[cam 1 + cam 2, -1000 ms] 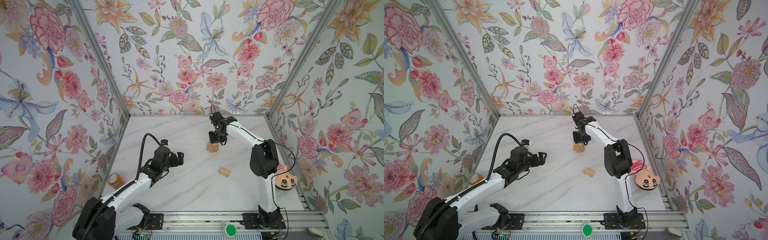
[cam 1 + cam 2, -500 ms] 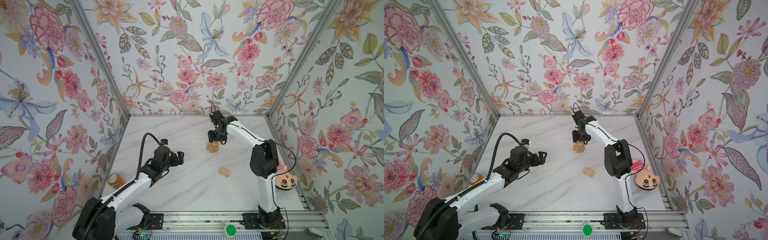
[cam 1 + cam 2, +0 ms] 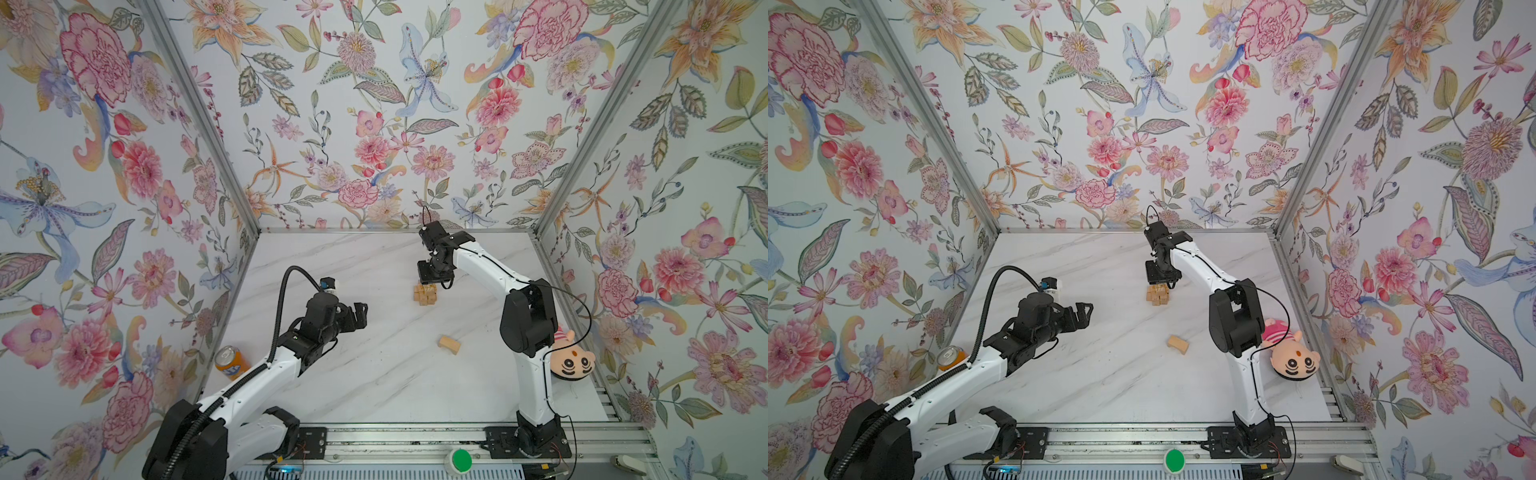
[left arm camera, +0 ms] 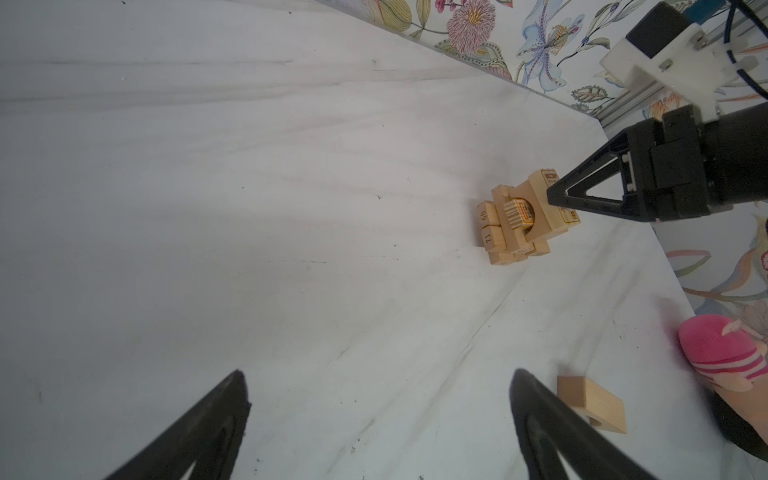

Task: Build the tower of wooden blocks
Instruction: 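Open the right gripper and raise it off the stack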

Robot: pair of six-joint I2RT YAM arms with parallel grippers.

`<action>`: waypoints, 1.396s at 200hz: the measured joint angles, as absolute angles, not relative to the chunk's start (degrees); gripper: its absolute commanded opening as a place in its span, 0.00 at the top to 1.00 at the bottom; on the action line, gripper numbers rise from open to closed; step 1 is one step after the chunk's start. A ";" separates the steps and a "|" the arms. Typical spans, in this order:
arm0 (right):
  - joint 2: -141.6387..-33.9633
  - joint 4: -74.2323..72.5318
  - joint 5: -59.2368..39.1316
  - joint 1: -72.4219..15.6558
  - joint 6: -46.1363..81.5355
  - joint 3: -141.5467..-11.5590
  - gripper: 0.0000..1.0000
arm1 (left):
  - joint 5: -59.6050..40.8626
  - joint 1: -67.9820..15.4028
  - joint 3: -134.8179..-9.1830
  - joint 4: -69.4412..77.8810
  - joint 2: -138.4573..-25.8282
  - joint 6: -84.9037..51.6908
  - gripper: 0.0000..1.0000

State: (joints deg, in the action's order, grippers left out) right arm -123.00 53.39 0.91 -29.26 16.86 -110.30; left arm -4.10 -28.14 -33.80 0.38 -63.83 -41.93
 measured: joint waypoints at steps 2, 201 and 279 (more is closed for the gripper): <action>-123.00 53.36 0.89 -29.26 16.86 -110.30 0.54 | -4.10 -28.14 -33.80 0.34 -63.83 -41.93 0.01; -123.00 54.02 1.50 -29.26 17.08 -110.59 0.52 | -4.12 -28.14 -33.80 0.14 -63.86 -41.71 0.01; -119.24 54.70 3.25 -30.92 17.15 -112.84 0.27 | -4.10 -28.14 -33.80 0.05 -62.59 -41.15 0.01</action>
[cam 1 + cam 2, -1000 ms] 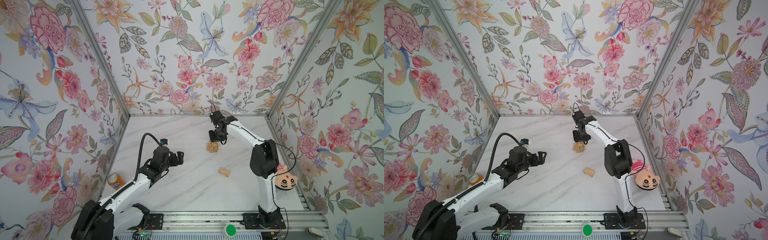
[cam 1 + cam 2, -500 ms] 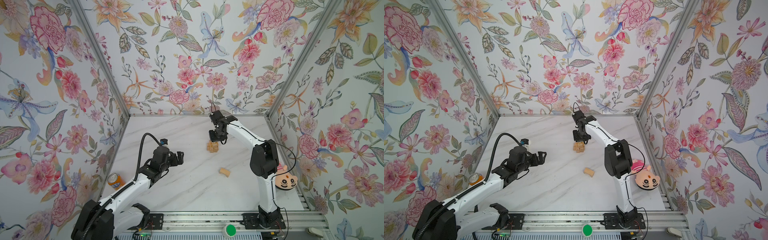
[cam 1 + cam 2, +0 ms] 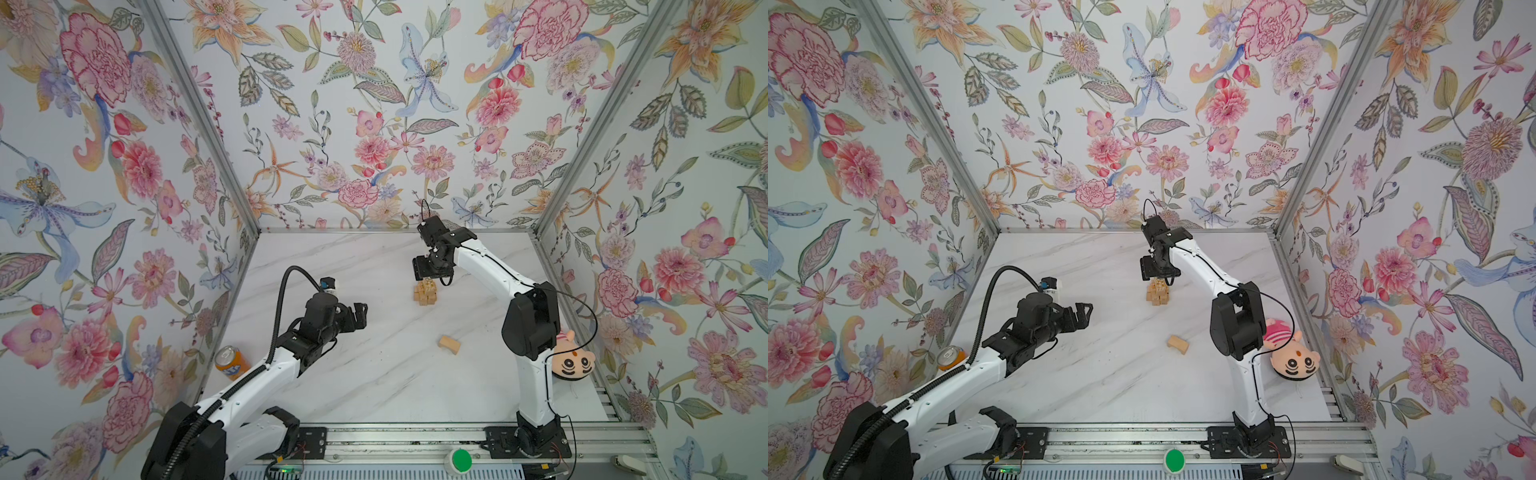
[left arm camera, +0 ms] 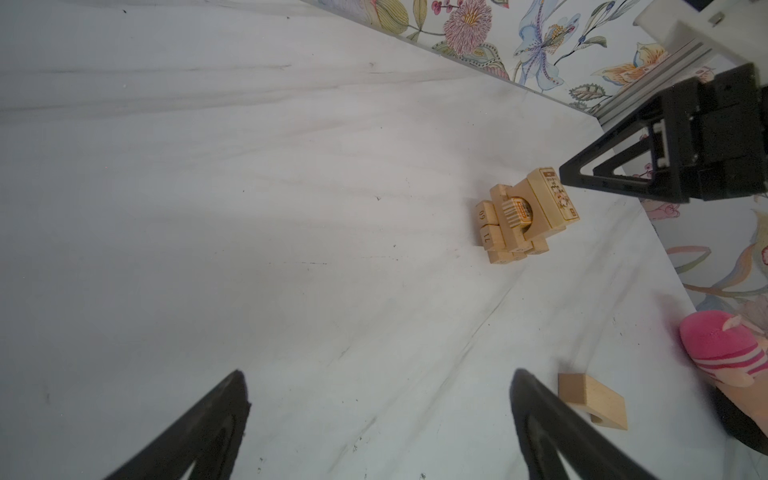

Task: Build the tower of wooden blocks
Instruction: 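Open the right gripper and raise it off the stack, then move the right gripper down over the arch block and close on it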

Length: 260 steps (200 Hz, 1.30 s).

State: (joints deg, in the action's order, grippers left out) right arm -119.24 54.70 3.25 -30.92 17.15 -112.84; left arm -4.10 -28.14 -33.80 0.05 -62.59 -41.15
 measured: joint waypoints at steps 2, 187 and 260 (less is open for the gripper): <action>-118.87 54.68 3.38 -30.96 17.26 -112.81 0.27 | -4.10 -28.14 -33.80 0.05 -62.48 -41.12 0.01; -79.26 46.65 10.31 -37.71 45.43 -59.37 0.10 | -4.43 -51.62 -25.12 -0.25 -51.44 -32.86 0.01; -79.26 43.13 9.26 -39.27 50.28 -53.47 0.10 | -5.85 -59.00 -23.22 3.60 -50.72 -30.20 0.01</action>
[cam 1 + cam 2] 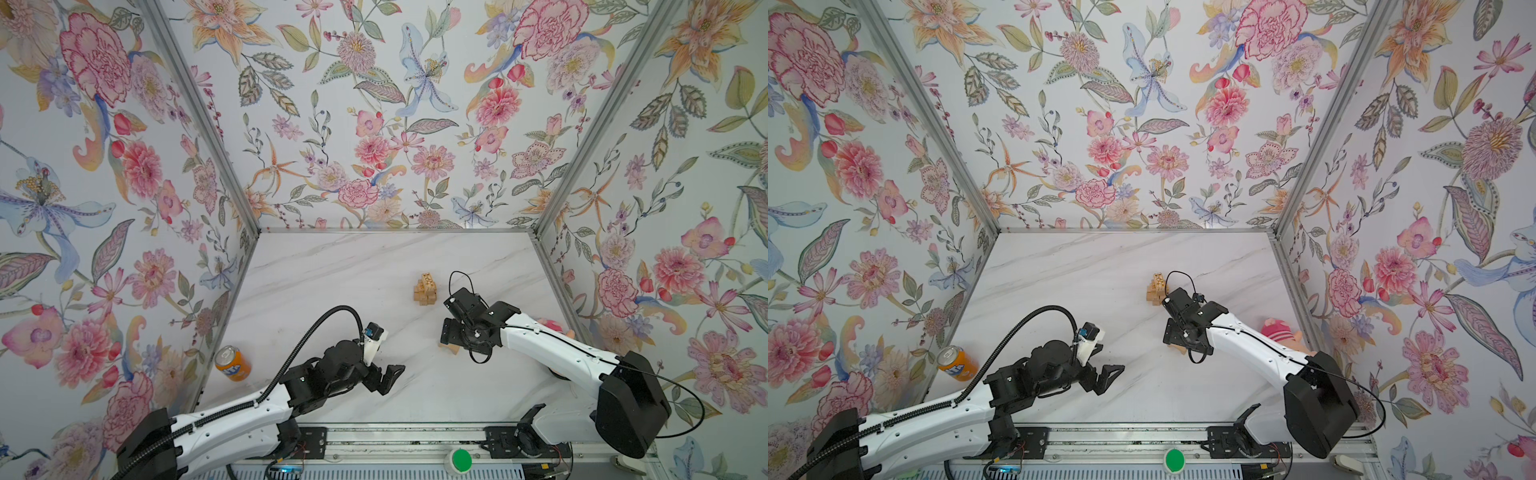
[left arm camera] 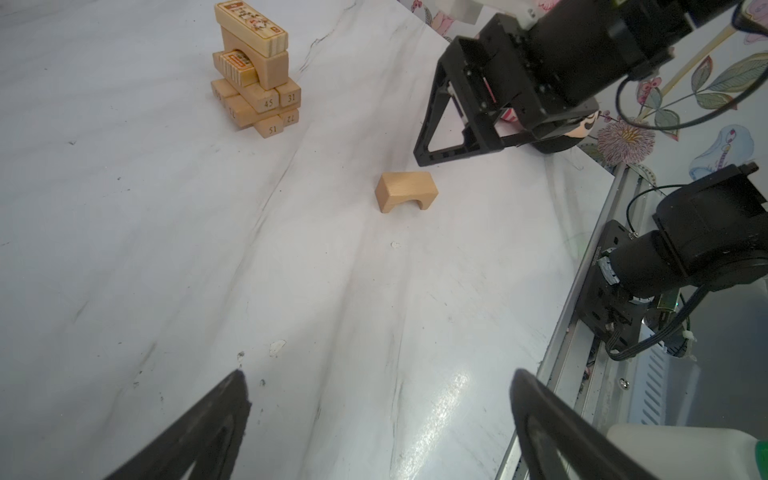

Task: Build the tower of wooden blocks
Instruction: 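Move the right gripper down over the arch block and close on it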

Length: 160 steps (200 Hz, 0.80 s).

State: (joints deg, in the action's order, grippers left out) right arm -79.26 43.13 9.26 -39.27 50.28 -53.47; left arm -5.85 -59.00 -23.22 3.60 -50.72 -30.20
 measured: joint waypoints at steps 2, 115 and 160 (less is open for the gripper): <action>-79.42 43.00 9.21 -39.24 50.35 -53.47 0.10 | -5.85 -59.09 -23.22 3.70 -50.72 -30.15 0.01; -88.07 38.26 5.21 -37.85 52.05 -53.58 0.10 | -5.13 -59.66 -23.22 6.28 -54.50 -27.35 0.01; -89.82 37.76 4.89 -37.91 53.28 -54.22 0.11 | -4.12 -59.66 -23.22 7.29 -55.16 -26.70 0.01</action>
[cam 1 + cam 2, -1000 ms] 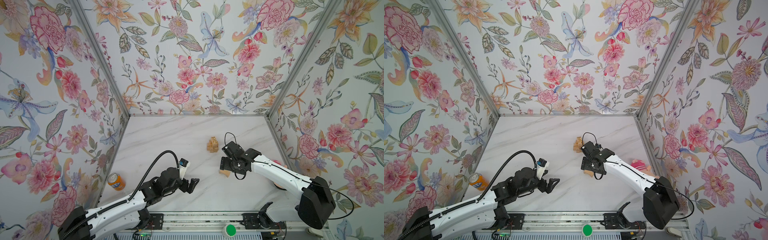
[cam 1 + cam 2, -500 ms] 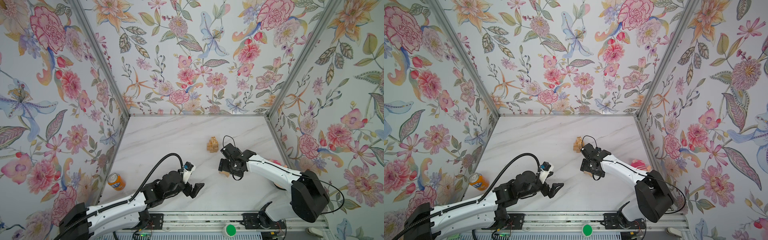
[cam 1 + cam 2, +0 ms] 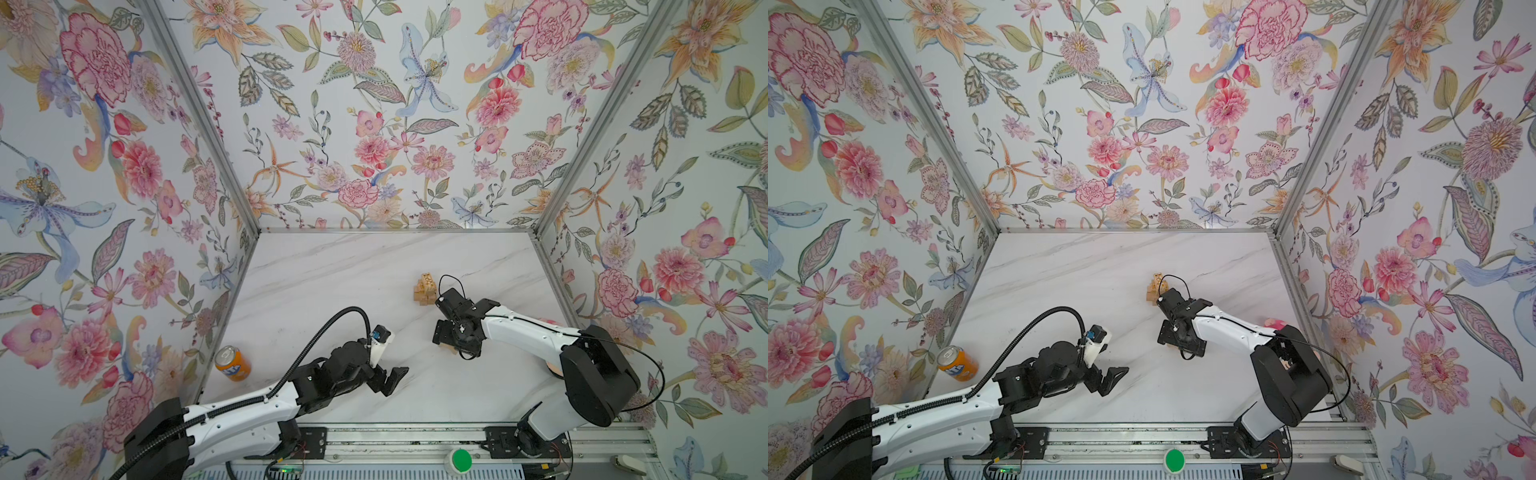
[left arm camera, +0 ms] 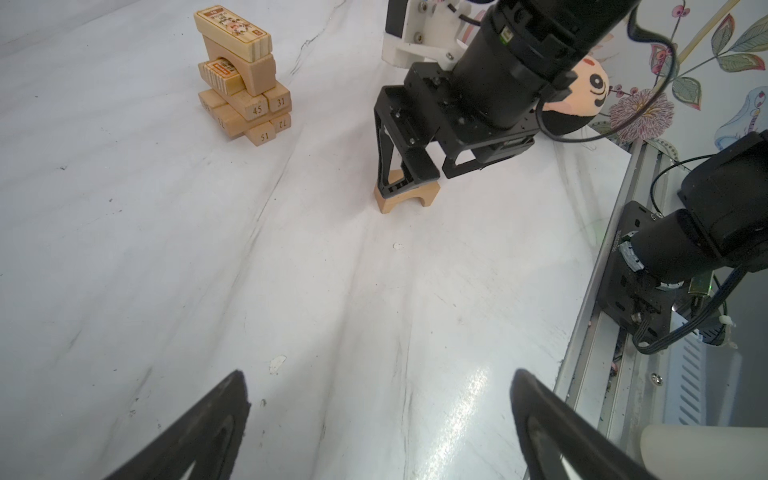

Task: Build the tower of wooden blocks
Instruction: 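Move the right gripper down over the arch block and close on it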

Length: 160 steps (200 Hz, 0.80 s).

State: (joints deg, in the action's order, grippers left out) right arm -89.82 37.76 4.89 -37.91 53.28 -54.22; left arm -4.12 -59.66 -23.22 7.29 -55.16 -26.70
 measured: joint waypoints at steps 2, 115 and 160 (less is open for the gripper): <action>-89.89 37.78 4.91 -37.91 53.39 -54.24 0.11 | -4.12 -59.66 -23.22 7.35 -55.16 -26.68 0.01; -93.58 37.71 4.93 -38.06 55.02 -56.27 0.26 | -4.08 -59.66 -22.52 9.54 -54.70 -26.26 0.01; -94.28 37.71 4.93 -38.06 55.18 -56.31 0.27 | -4.10 -59.66 -22.35 10.20 -54.26 -26.26 0.01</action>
State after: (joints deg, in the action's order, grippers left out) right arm -94.28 37.71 4.93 -38.06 55.18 -56.31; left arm -4.10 -59.66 -22.35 10.20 -54.26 -26.26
